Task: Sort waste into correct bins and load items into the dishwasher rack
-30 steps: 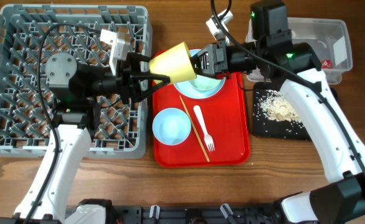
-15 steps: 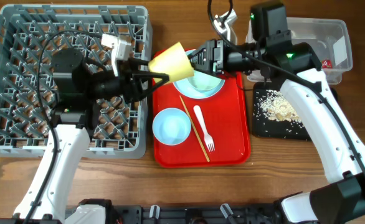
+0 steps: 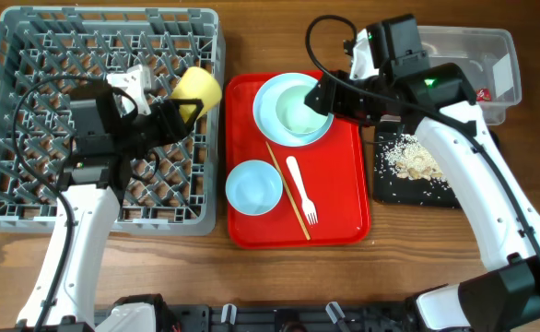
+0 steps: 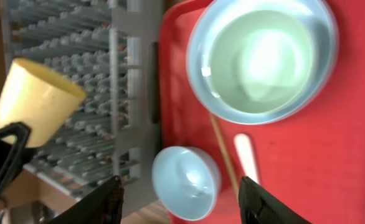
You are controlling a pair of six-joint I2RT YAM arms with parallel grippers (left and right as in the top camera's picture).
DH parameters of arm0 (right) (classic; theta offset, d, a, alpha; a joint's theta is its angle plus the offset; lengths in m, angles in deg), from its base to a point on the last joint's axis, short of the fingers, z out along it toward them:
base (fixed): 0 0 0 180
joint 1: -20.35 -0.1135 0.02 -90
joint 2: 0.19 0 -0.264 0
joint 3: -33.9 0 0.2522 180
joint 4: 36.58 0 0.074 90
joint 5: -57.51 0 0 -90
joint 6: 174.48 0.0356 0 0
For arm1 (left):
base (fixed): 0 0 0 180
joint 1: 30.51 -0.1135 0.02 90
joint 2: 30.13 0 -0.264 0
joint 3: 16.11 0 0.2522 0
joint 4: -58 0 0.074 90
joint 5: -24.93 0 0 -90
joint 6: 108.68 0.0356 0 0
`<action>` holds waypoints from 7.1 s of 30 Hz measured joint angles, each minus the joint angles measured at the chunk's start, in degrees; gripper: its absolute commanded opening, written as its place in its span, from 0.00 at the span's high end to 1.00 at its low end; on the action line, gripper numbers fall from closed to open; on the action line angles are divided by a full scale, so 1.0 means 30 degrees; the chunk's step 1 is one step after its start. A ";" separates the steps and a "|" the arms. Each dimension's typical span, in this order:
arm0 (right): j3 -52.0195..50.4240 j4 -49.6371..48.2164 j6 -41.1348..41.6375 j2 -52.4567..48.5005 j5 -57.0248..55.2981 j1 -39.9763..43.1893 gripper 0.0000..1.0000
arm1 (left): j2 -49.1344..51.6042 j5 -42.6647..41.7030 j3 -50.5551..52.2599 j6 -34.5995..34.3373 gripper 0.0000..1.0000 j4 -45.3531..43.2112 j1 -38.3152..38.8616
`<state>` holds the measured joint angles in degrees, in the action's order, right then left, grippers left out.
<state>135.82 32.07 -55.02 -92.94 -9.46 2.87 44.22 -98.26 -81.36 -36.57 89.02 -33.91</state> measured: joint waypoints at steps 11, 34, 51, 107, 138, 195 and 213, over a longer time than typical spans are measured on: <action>0.0000 0.3708 -0.1457 0.0029 -0.2266 0.3555 0.37 | -0.0867 0.8823 -0.4692 0.0168 0.96 1.0338 0.0000; 0.0000 0.5901 -0.1902 0.0401 -0.6054 0.4685 0.31 | 0.1974 1.1278 -0.5078 0.0226 0.93 1.4258 -0.1625; 0.0000 0.6149 -0.2142 0.0401 -0.6062 0.4685 0.30 | 0.5399 1.1737 -0.5078 0.0350 0.00 1.1147 -0.1676; 0.0000 0.6324 -0.2142 0.0401 -0.6054 0.4685 0.28 | 0.3060 0.7213 -0.7395 0.3075 0.96 0.9952 1.0287; 0.0000 0.6557 -0.2142 0.0408 -0.6054 0.4685 0.28 | 1.1176 -1.3442 -0.7541 0.8648 0.24 0.9959 -0.7584; 0.0000 0.7555 -0.2149 0.0408 -0.5982 0.8342 0.14 | 1.4761 1.2648 -1.0557 0.4881 0.85 0.4379 1.3595; 0.0000 0.7555 -0.2149 0.0408 -0.5974 0.8342 0.14 | 0.8757 1.0418 -1.0622 0.4976 0.96 0.4131 1.0040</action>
<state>135.82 54.74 -61.47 -91.71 -27.38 27.90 70.49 -67.00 -113.22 -21.64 101.41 -3.79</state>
